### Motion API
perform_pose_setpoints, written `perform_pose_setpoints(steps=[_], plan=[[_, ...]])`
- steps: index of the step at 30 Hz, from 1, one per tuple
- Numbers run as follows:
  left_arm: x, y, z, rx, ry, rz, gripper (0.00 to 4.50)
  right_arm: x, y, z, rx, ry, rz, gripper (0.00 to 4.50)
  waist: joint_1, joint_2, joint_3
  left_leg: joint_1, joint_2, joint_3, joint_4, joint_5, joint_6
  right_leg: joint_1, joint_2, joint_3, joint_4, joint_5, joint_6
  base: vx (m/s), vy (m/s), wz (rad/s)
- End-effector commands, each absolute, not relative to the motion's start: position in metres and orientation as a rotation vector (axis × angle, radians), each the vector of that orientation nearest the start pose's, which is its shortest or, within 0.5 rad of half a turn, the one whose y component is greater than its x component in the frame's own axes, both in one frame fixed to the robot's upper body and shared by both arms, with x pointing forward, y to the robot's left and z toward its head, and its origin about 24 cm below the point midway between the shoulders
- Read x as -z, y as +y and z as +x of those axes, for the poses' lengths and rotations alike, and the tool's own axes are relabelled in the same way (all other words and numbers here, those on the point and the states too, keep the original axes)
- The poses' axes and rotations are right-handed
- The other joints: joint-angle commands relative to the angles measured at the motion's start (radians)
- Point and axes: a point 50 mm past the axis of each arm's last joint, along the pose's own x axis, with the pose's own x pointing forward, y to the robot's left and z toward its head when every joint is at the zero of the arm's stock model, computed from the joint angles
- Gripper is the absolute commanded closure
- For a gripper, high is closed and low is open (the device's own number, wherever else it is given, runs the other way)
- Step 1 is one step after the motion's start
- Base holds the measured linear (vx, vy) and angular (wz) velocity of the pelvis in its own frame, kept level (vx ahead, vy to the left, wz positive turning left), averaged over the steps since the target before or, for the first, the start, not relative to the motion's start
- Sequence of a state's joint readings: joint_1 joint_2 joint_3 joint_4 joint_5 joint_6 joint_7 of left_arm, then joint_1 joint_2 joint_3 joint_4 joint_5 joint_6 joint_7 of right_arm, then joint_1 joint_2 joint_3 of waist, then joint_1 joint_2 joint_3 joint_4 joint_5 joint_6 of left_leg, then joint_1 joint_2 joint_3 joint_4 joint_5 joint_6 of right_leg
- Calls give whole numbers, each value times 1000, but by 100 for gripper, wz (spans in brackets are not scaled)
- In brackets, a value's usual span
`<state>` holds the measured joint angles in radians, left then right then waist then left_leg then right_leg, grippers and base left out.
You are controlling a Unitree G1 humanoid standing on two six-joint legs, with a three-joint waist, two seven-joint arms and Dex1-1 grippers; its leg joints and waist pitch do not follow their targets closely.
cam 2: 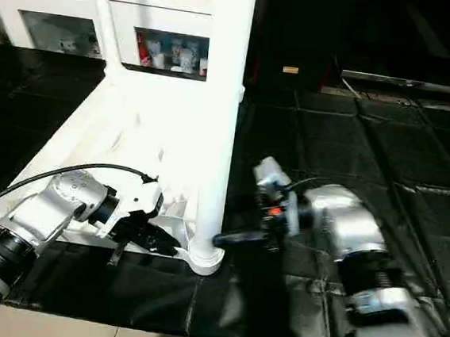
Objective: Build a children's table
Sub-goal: Rotate leg to tighten
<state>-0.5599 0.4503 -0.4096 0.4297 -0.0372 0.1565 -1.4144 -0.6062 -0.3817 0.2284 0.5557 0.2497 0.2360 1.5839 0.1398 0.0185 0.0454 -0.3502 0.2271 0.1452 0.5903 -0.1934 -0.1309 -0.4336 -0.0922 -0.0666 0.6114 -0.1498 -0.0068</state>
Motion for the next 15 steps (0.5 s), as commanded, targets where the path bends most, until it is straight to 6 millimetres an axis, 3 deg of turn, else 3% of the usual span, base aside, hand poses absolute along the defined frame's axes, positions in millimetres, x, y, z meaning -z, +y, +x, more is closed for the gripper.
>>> perform_pose_setpoints(steps=[1, 15], plan=[[-58, 129, 296, 1596, 539, 459, 450, -73, -134, 304, -1655, 393, -43, 39, -7, -5, -66, -7, -11, 28, -71, -215, 37, 66, -25, 25, -75, -329, -196, 0, 0, 0], [-58, 130, 296, 1594, 538, 459, 450, -72, -127, 300, -1715, 414, 25, 152, -6, -7, -65, -7, -11, 27, -71, -222, 40, 69, -27, 26, -76, -346, -187, 0, 0, 0]])
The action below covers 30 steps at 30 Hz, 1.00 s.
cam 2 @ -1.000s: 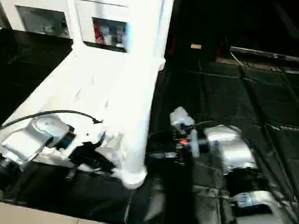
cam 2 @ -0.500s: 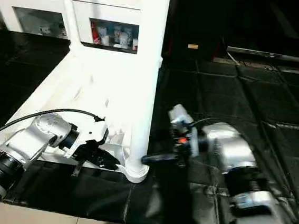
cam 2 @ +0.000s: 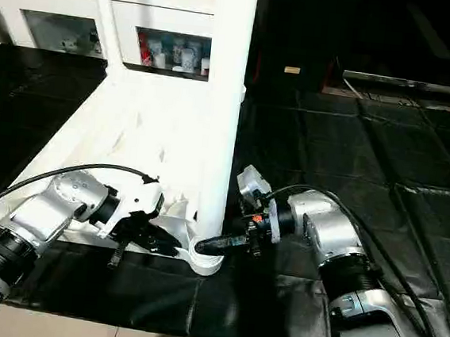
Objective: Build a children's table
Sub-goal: Rotate leg to tighten
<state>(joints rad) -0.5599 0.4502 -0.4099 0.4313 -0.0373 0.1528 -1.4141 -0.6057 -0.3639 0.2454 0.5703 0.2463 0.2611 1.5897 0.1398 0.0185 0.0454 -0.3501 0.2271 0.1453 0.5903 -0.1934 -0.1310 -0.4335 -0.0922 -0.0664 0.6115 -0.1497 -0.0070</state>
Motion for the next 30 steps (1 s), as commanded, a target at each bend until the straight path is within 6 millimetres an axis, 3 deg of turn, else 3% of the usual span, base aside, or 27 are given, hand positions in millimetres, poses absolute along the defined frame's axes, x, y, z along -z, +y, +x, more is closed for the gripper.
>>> perform_pose_setpoints(steps=[1, 8, 11, 14, 19, 22, 23, 25, 27, 30], plan=[[-58, 130, 296, 1595, 538, 459, 450, -72, -127, 300, -1718, 415, 27, 170, -6, -7, -65, -8, -11, 27, -71, -218, 40, 69, -26, 26, -76, -340, -189, 0, 0, 0], [-57, 131, 295, 1582, 546, 453, 450, -68, -124, 294, -1747, 436, 55, 217, -5, -8, -67, -9, -11, 28, -70, -201, 42, 70, -26, 27, -72, -310, -196, 0, 0, 0], [-56, 129, 297, 1542, 548, 418, 450, -62, -118, 296, -1661, 418, 55, 223, -5, -7, -67, -9, -11, 28, -70, -195, 41, 70, -26, 27, -70, -295, -200, 0, 0, 0], [-57, 125, 301, 1490, 540, 390, 450, -56, -112, 301, -1548, 398, 48, 233, -10, -7, -63, -9, -14, 27, -74, -219, 26, 69, -27, 26, -77, -352, -182, 0, 0, 0], [-58, 109, 313, 1345, 496, 340, 450, -44, -93, 314, -1278, 355, 67, 244, -46, -6, -55, -8, -25, 21, -76, -277, 5, 64, -28, 15, -104, -553, -91, -11, 1, -2], [-59, 94, 321, 1254, 467, 284, 450, -40, -79, 317, -1160, 356, 116, 250, -62, -6, -53, -18, -32, 20, -75, -276, 8, 69, -25, 9, -111, -593, -59, 0, 0, 0], [-60, 82, 327, 1179, 449, 246, 450, -37, -67, 321, -1068, 371, 156, 250, -70, -1, -54, -10, -37, 17, -72, -294, 5, 61, -25, 0, -122, -633, -44, 0, 0, 0], [-61, 73, 331, 1121, 430, 216, 450, -35, -59, 324, -987, 381, 165, 251, -84, -3, -54, -14, -40, 16, -71, -309, 12, 64, -22, -9, -129, -644, -34, 0, 0, 0], [-63, 66, 334, 1086, 415, 199, 450, -34, -53, 327, -931, 382, 149, 251, -92, 4, -57, -18, -35, 10, -78, -318, 20, 71, -24, -15, -128, -604, -43, 0, 0, 0], [-66, 58, 337, 1069, 394, 182, 450, -35, -46, 329, -903, 372, 128, 251, -104, 14, -58, -14, -26, 5, -86, -357, 37, 75, -27, -22, -129, -517, -86, 0, 0, 0]])
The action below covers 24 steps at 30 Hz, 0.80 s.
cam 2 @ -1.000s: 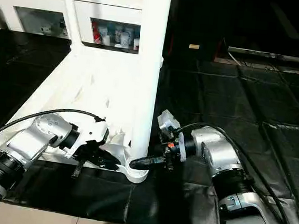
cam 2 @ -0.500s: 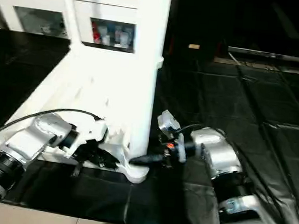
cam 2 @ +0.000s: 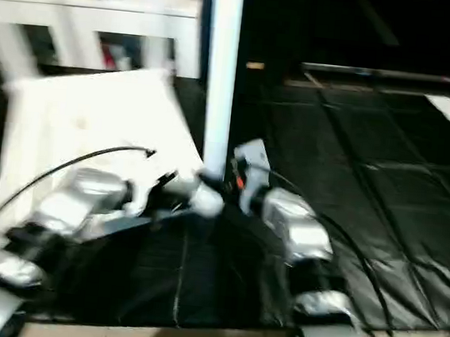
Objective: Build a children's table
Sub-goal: Rotate leg to tighten
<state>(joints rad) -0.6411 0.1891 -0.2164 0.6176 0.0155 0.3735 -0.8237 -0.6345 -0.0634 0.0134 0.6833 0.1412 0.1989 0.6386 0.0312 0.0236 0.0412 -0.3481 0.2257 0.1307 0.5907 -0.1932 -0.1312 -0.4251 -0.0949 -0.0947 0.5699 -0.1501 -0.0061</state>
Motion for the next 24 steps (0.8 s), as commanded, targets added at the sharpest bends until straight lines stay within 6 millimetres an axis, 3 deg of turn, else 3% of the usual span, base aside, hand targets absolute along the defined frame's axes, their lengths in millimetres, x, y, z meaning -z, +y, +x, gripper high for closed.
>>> perform_pose_setpoints(steps=[1, 5, 8, 12, 15, 16, 19, 20, 24], plan=[[-67, 57, 337, 1069, 393, 180, 450, -35, -45, 329, -914, 362, 115, 195, 4, 10, -53, -7, -23, 21, -86, -385, 41, 61, -25, 6, -92, -503, -102, 0, 0, 0], [-64, 60, 334, 1090, 394, 203, 450, -36, -44, 325, -960, 350, 108, 159, 7, 5, -54, -1, -22, 23, -87, -383, 53, 63, -29, 14, -86, -462, -139, 0, 0, 0], [-62, 66, 331, 1103, 397, 210, 450, -37, -51, 324, -976, 348, 105, 131, 16, 4, -58, -4, -18, 28, -88, -311, 57, 70, -31, 25, -71, -364, -179, 17, -4, 2], [-60, 73, 328, 1135, 409, 223, 450, -38, -62, 324, -1021, 345, 82, 90, 26, 1, -60, -5, -17, 32, -84, -266, 67, 71, -30, 29, -62, -307, -207, 0, 0, 0], [-58, 82, 325, 1179, 420, 249, 450, -42, -79, 323, -1091, 326, 63, 68, 34, -2, -62, -3, -17, 37, -81, -243, 74, 72, -32, 33, -59, -302, -214, 0, 0, 0], [-57, 90, 321, 1243, 432, 276, 450, -48, -95, 321, -1184, 307, 43, 55, 44, -4, -67, -8, -18, 36, -79, -184, 87, 80, -31, 33, -51, -241, -223, 50, -30, 4], [-57, 97, 316, 1316, 443, 299, 450, -54, -109, 318, -1269, 303, 22, 31, 62, 2, -71, -9, -10, 38, -74, -119, 111, 82, -27, 31, -34, -125, -262, 17, -10, 1], [-57, 99, 314, 1336, 445, 304, 450, -55, -113, 317, -1289, 306, 16, 22, 67, 6, -72, -2, -5, 43, -73, -115, 112, 75, -27, 31, -31, -98, -280, 0, 0, 0], [-58, 111, 304, 1482, 479, 374, 450, -59, -132, 310, -1426, 357, -53, 3, 77, 7, -72, 1, 0, 47, -74, -145, 98, 77, -27, 30, -27, -102, -284, 0, 0, 0]])
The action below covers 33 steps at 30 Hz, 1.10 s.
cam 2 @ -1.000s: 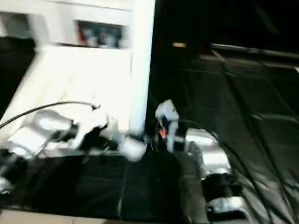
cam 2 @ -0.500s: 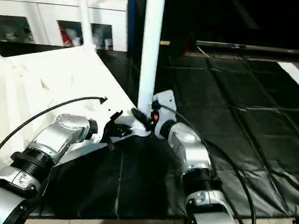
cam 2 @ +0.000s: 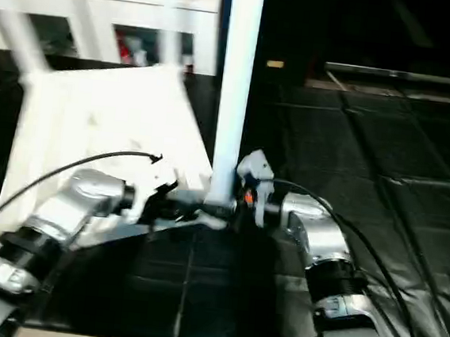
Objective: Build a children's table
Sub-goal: Rotate leg to tighten
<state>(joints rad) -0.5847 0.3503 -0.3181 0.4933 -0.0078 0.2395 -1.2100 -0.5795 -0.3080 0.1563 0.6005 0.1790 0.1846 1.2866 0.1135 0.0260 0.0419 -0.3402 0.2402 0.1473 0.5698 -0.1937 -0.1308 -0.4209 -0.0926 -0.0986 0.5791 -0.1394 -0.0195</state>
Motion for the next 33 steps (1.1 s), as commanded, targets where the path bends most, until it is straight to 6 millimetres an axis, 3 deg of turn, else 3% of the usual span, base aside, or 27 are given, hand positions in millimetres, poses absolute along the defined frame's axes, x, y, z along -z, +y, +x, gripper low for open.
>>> perform_pose_setpoints(steps=[1, 4, 9, 11, 20, 29, 33], plan=[[-58, 111, 304, 1482, 479, 374, 450, -59, -132, 310, -1426, 357, -53, 3, 0, 6, -71, -5, -14, 32, -54, -156, 93, 70, -28, 35, -38, -123, -271, 0, 0, 0], [-56, 117, 298, 1568, 519, 430, 450, -66, -142, 309, -1494, 388, -65, 3, 4, 5, -67, -3, -14, 33, -57, -196, 73, 71, -30, 36, -42, -175, -260, 0, 0, 0], [-56, 121, 294, 1615, 543, 455, 450, -71, -145, 313, -1485, 374, -74, 3, 6, 6, -67, -6, -16, 32, -58, -199, 53, 73, -32, 38, -44, -209, -242, 0, 0, 0], [-59, 125, 296, 1612, 546, 480, 450, -71, -140, 321, -1419, 332, -85, 3, 7, 3, -67, -7, -18, 32, -58, -196, 46, 72, -34, 38, -44, -226, -237, 0, 0, 0], [-61, 127, 296, 1610, 538, 489, 450, -66, -124, 320, -1426, 304, -99, 3, 2, 6, -65, -7, -19, 30, -60, -218, 35, 71, -31, 37, -49, -280, -211, 0, 0, 0], [-58, 128, 294, 1617, 542, 492, 450, -64, -131, 316, -1472, 334, -108, 3, 5, 6, -70, -6, -18, 31, -56, -191, 45, 72, -29, 39, -37, -187, -245, 0, 0, 0], [-57, 129, 292, 1620, 546, 488, 450, -66, -135, 312, -1520, 350, -95, 3, 7, 2, -67, -8, -19, 32, -56, -201, 49, 73, -30, 39, -40, -221, -236, 0, 0, 0]])
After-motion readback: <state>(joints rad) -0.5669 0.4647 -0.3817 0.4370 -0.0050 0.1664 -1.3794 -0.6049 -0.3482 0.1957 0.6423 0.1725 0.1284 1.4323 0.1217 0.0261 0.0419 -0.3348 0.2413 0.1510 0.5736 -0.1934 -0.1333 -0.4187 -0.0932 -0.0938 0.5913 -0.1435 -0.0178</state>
